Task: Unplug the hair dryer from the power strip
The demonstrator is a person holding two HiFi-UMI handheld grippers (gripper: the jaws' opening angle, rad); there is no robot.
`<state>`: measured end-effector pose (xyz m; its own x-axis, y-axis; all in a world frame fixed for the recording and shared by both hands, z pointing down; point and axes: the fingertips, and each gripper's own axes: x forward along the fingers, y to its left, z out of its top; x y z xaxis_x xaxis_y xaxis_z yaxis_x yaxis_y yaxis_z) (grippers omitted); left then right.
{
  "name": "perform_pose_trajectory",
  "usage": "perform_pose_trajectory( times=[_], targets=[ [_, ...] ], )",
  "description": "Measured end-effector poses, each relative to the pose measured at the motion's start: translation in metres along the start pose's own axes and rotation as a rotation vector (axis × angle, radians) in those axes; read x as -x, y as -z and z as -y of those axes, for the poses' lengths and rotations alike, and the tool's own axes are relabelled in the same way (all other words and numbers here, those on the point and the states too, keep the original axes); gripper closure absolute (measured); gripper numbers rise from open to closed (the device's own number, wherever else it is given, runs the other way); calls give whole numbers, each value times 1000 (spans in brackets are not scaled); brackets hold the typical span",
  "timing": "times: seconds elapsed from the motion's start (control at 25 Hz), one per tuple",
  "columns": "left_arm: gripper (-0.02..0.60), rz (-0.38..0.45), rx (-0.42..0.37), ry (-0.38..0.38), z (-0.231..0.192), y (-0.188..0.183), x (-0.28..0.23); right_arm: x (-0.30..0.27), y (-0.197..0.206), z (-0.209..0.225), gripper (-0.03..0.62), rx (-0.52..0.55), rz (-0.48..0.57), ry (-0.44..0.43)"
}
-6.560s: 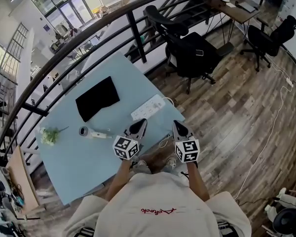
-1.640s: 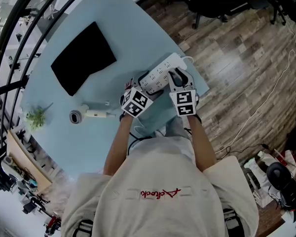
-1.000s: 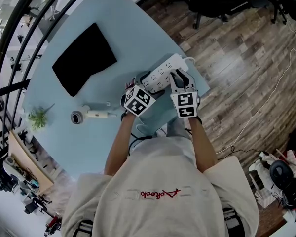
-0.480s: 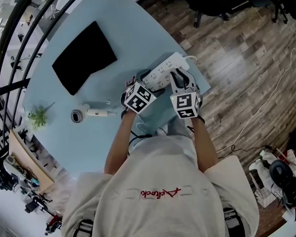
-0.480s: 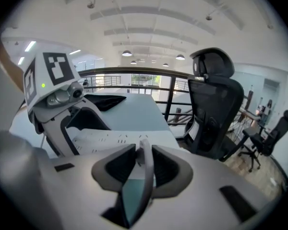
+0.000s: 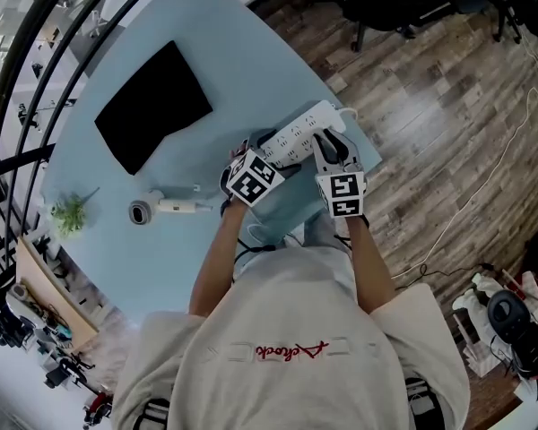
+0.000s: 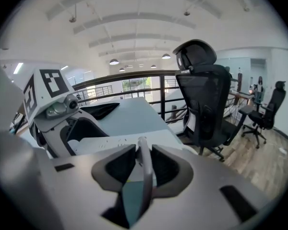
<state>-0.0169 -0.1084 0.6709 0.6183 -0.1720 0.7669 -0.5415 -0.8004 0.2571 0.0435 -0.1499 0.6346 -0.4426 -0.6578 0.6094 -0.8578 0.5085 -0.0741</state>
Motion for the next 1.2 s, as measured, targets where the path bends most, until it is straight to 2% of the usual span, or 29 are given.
perform_pose_trajectory(
  times=[0.2, 0.28, 0.4, 0.68, 0.84, 1.0, 1.2],
  targets=[
    [164, 8, 8, 3, 0, -1, -1, 2, -8, 0, 481, 57, 2, 6],
    [164, 13, 15, 2, -1, 0, -1, 4, -13, -1, 513, 85, 10, 0],
    [164, 20, 14, 6, 0, 0, -1, 5, -12, -1, 525, 102, -7, -15],
    [164, 31, -83, -51, 6, -10, 6, 6, -14, -2, 530, 88, -17, -21],
    [166, 96, -105, -65, 12, -36, 14, 5, -13, -2, 530, 80, -20, -15],
    [166, 44, -145, -87, 12, -38, -3, 5, -12, -3, 530, 83, -30, -23],
    [164, 23, -162, -135, 8, -41, -3, 6, -13, -3, 530, 76, -31, -27]
  ],
)
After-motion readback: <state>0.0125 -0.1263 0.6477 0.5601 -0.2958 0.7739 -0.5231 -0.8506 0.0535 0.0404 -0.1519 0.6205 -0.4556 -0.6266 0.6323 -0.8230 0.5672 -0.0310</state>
